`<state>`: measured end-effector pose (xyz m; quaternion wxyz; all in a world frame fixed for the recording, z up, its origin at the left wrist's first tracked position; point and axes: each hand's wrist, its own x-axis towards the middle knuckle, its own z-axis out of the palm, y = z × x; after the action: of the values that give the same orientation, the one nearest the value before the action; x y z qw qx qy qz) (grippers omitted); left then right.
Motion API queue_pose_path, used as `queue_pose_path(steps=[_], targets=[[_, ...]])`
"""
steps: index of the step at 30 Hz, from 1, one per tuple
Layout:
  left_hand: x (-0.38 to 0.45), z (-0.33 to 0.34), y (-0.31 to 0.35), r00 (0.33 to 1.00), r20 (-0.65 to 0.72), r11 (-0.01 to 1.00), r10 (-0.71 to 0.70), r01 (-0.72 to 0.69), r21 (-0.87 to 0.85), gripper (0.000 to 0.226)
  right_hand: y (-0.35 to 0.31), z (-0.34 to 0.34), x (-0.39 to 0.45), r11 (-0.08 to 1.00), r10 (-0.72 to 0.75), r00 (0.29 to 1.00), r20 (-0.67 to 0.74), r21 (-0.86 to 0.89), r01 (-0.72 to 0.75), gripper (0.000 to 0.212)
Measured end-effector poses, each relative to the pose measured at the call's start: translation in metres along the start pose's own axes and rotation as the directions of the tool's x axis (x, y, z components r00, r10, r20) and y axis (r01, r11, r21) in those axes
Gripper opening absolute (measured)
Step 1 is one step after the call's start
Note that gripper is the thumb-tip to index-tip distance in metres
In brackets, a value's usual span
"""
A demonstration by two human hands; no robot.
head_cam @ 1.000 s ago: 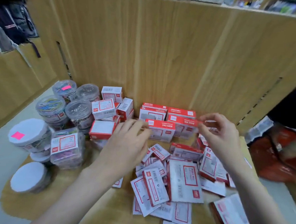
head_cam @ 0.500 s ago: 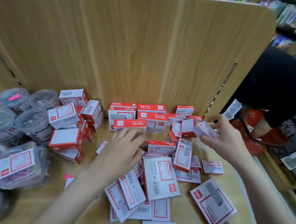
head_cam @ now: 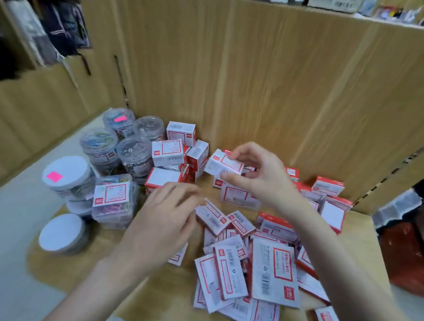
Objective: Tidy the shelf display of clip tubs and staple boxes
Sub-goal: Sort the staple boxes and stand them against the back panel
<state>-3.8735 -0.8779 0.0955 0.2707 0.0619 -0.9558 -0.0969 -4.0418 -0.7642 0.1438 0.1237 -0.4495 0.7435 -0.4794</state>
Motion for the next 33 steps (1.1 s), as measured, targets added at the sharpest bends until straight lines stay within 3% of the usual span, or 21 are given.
queue_pose_path(steps=[6, 10, 13, 17, 23, 26, 29, 31, 33], targets=[[-0.016, -0.023, -0.016, 0.992, -0.067, 0.961, -0.103, 0.117, 0.251, 0.025, -0.026, 0.047, 0.032, 0.974, -0.220, 0.957, 0.189, -0.009, 0.226, 0.032], [-0.026, -0.028, -0.022, 0.989, -0.082, 0.956, -0.120, 0.137, 0.259, 0.027, -0.018, 0.074, 0.034, 0.820, -0.433, 0.870, 0.237, -0.298, 0.489, 0.024], [-0.029, -0.031, -0.022, 0.990, -0.083, 0.967, -0.112, 0.128, 0.222, 0.026, -0.011, 0.073, 0.030, 0.791, -0.463, 0.867, 0.184, -0.355, 0.497, 0.021], [-0.027, -0.028, -0.014, 0.997, -0.041, 0.993, -0.064, 0.067, 0.092, 0.026, -0.009, 0.045, 0.017, 0.895, -0.381, 0.924, 0.011, -0.247, 0.372, 0.016], [-0.004, -0.002, 0.005, 0.994, 0.082, 0.996, 0.078, -0.075, -0.040, 0.027, 0.021, -0.027, -0.027, 0.939, -0.174, 0.937, -0.303, -0.337, 0.066, 0.010], [0.010, 0.017, 0.014, 0.984, 0.135, 0.990, 0.117, -0.105, -0.092, 0.031, 0.047, -0.064, -0.058, 0.874, -0.016, 0.897, -0.441, -0.442, -0.201, 0.006], [0.020, 0.034, 0.020, 0.965, 0.199, 0.982, 0.169, -0.147, -0.120, 0.031, 0.071, -0.088, -0.087, 0.720, 0.242, 0.857, -0.455, -0.507, -0.473, 0.022], [0.026, 0.042, 0.022, 0.954, 0.233, 0.977, 0.187, -0.157, -0.141, 0.035, 0.077, -0.091, -0.095, 0.683, 0.366, 0.825, -0.431, -0.478, -0.553, 0.033], [0.029, 0.047, 0.024, 0.945, 0.257, 0.974, 0.201, -0.165, -0.152, 0.038, 0.082, -0.088, -0.096, 0.688, 0.382, 0.813, -0.440, -0.452, -0.568, 0.038]])
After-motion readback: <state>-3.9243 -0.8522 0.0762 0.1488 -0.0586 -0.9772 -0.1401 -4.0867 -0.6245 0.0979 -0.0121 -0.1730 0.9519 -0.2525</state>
